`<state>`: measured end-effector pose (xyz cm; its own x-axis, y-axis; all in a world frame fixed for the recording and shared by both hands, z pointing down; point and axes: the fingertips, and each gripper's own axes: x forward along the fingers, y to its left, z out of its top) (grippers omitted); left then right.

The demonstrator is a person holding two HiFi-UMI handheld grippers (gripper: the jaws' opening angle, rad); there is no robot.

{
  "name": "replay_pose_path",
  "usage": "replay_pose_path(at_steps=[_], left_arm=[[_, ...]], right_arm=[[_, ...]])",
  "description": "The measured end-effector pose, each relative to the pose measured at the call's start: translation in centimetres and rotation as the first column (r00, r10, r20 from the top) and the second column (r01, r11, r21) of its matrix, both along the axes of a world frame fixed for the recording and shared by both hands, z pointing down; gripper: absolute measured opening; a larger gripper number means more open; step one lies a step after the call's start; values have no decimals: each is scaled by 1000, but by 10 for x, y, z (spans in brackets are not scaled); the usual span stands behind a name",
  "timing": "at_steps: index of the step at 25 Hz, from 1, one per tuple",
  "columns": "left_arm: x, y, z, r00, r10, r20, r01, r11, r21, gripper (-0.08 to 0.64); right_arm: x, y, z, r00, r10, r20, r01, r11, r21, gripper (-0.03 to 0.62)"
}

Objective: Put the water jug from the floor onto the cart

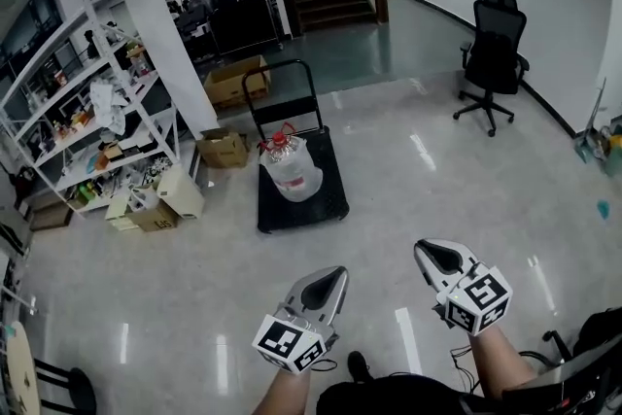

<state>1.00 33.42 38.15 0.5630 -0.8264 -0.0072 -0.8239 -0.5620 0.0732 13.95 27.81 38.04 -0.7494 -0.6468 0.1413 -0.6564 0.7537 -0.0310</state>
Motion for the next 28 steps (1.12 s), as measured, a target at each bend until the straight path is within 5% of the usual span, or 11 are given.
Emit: replay_pose_path(at_steps=[14,28], left_arm=[[123,147,9,994,-93,64,97,993,-70,-8],[83,201,-30,996,-68,62,68,998,13,-8]], right_arm=[[138,140,-2,997,-31,75,30,999,16,2],[105,188,-31,996,28,84,-32,998,47,2]])
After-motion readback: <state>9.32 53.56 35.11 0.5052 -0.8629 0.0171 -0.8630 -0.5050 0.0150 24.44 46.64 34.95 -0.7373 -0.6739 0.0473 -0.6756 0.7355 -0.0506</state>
